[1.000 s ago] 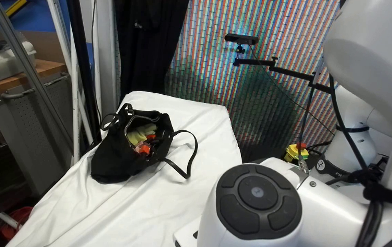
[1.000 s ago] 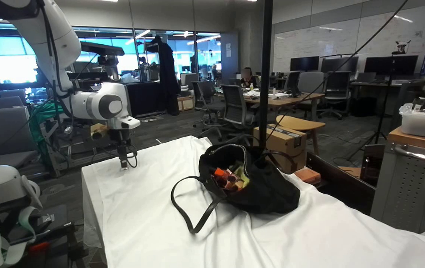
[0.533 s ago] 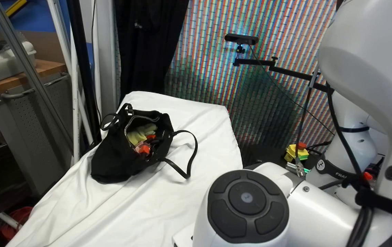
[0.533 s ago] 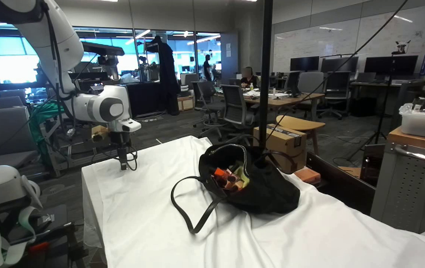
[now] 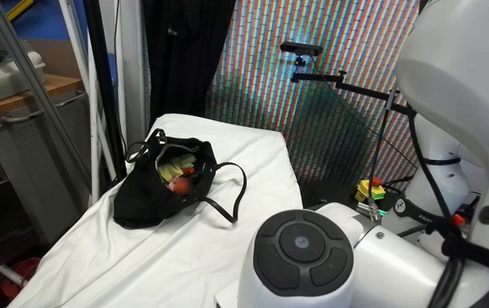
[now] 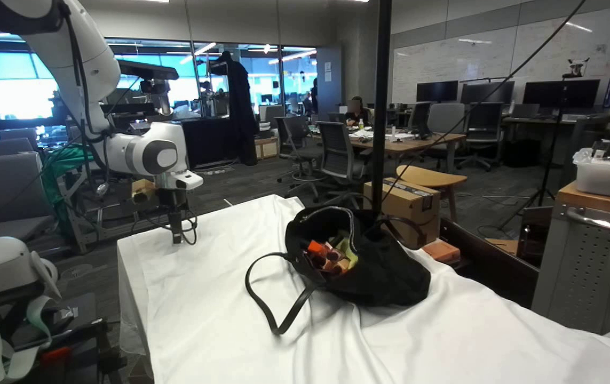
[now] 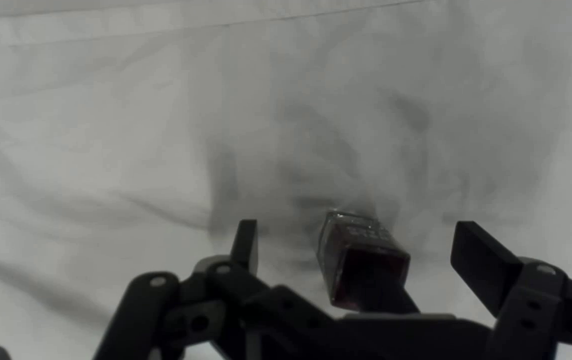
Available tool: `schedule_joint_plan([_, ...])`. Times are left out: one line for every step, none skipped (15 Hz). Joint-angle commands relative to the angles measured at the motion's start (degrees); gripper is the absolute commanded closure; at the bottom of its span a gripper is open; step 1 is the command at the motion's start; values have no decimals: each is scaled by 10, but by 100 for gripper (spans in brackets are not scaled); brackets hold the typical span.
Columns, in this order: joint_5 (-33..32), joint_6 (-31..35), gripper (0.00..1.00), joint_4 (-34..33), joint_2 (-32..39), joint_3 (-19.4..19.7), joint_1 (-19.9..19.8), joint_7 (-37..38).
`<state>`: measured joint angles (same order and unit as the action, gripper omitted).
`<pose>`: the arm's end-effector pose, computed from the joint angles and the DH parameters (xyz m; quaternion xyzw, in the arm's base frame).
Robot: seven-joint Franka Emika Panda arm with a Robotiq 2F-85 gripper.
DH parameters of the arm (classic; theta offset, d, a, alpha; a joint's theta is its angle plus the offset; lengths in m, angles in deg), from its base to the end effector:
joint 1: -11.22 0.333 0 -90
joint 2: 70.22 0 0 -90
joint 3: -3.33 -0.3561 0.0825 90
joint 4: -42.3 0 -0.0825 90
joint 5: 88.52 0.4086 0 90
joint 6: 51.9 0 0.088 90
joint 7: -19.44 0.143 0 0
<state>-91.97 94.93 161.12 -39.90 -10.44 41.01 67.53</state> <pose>0.4453 0.4261 0.1529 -0.9985 0.0292 0.0398 0.0225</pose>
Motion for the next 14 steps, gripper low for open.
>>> schedule_joint_plan([21, 7, 3, -13, 9, 2, 1, -20])
schedule_joint_plan([22, 7, 26, -13, 9, 2, 1, -21])
schedule_joint_plan([22, 8, 28, -13, 8, 3, 1, -22])
schedule_joint_plan([21, 8, 29, -13, 8, 4, 2, -22])
schedule_joint_plan([22, 8, 35, -13, 8, 4, 2, -22])
schedule_joint_plan([21, 8, 42, -13, 8, 4, 2, -22])
schedule_joint_plan([21, 8, 51, -14, 8, 5, 2, -22])
schedule_joint_plan([21, 8, 57, -14, 8, 5, 2, -23])
schedule_joint_plan([21, 8, 64, -14, 8, 6, 2, -22])
schedule_joint_plan([21, 8, 70, -15, 8, 7, 2, -22])
schedule_joint_plan([21, 7, 76, -15, 8, 7, 2, -22])
schedule_joint_plan([20, 5, 84, -16, 8, 8, 2, -23])
schedule_joint_plan([19, 5, 85, -16, 7, 9, 2, -22])
schedule_joint_plan([20, 2, 85, -16, 6, 9, 1, -24])
